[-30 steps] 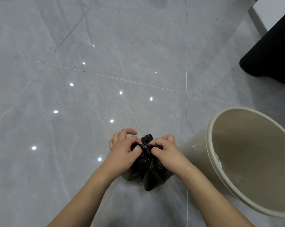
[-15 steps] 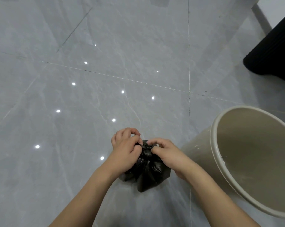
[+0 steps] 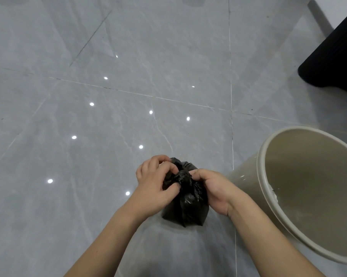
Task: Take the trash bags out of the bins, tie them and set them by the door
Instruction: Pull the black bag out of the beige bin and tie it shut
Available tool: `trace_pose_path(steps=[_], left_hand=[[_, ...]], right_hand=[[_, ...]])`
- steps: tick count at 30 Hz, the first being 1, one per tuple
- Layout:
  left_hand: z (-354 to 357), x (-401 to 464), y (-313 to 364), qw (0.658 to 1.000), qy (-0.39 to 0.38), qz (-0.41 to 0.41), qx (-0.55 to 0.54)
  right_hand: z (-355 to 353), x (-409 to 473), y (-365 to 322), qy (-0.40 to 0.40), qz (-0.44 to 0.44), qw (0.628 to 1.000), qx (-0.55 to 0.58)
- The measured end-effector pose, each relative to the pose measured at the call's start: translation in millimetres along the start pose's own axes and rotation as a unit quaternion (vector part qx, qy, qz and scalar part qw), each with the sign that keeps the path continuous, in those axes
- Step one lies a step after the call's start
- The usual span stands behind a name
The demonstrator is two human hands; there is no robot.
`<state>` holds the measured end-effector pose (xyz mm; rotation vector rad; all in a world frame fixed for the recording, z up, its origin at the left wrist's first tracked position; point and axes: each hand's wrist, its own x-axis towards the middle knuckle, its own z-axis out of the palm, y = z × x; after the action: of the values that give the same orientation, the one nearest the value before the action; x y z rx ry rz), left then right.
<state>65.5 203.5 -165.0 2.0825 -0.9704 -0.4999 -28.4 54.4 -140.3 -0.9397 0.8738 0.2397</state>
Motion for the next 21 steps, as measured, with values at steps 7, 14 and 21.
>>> trace_pose_path(steps=[7,14,21], left_hand=[[-3,15,9,0.977,0.024,-0.142,-0.156],[-18,30,-1,0.902,0.074,-0.324,-0.273],[-25,24,-25,0.934,0.065,-0.333,-0.109]], right_hand=[[4,-1,-1,0.135,-0.076,0.979,-0.132],[-3,3,8,0.243,-0.176,0.881,-0.366],[-6,24,26,0.314,-0.21,0.82,-0.43]])
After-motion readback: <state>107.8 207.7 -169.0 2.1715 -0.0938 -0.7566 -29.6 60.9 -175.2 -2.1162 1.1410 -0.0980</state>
